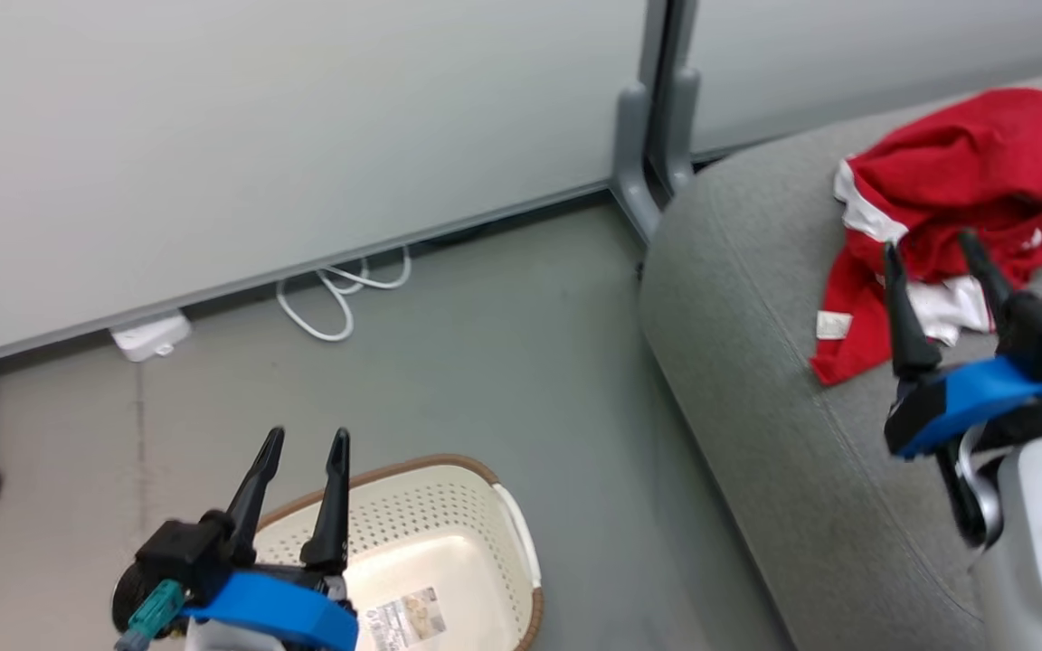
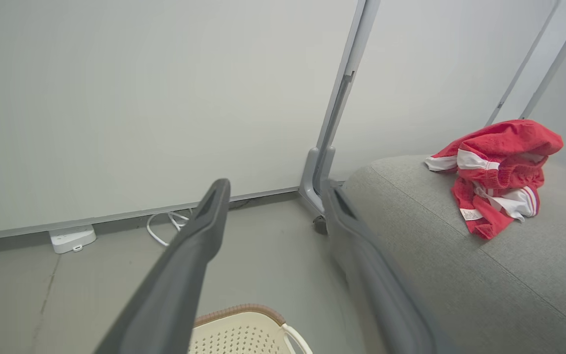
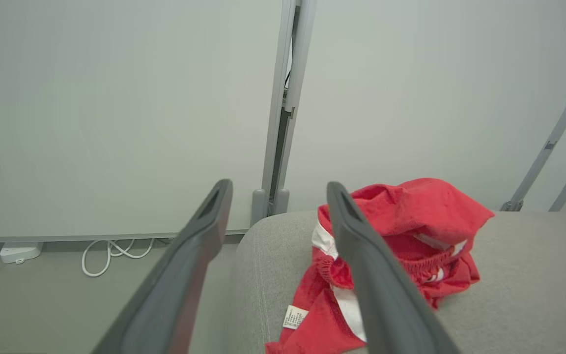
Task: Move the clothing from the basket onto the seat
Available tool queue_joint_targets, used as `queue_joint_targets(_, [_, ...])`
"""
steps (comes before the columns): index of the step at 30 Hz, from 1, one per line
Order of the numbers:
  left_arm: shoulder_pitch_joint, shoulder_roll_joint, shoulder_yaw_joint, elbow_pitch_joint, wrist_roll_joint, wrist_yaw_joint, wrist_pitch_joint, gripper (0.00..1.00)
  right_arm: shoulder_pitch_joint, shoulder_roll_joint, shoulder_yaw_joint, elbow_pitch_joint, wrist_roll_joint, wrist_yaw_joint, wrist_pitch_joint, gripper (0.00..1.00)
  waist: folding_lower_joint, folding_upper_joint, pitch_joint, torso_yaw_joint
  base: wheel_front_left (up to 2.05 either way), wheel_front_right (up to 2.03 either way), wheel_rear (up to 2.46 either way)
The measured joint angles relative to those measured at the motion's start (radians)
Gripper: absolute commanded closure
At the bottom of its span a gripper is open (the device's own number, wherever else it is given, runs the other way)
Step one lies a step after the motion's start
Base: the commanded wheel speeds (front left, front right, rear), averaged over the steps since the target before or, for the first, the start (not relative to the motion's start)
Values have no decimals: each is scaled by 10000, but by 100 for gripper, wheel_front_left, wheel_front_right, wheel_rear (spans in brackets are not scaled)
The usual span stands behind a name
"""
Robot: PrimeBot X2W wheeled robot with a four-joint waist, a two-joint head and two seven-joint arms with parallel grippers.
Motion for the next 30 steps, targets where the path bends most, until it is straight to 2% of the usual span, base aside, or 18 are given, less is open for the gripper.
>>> queue_joint_targets(8, [834, -286, 1108, 65, 194, -4, 0, 0, 2004, 700, 125, -1818, 169, 0, 476, 0, 1, 0, -664, 880, 0, 0, 0])
queue_joint_targets(13, [1188, -403, 1753, 63, 301, -17, 0, 0, 3002, 1064, 267, -2531, 153, 0, 621, 0, 2, 0, -884, 1358, 0, 0, 0])
queue_joint_targets(19, [1395, -560, 2322, 92, 330, -19, 0, 0, 3807, 1256, 349, -2782, 257, 0, 805, 0, 3, 0, -1030, 1779, 0, 0, 0])
queue_joint_targets(30, [1459, -600, 2318, 255, 314, -19, 0, 0, 4087, 1313, 627, -2909, 303, 0, 884, 0, 4, 0, -1183, 1941, 0, 0, 0])
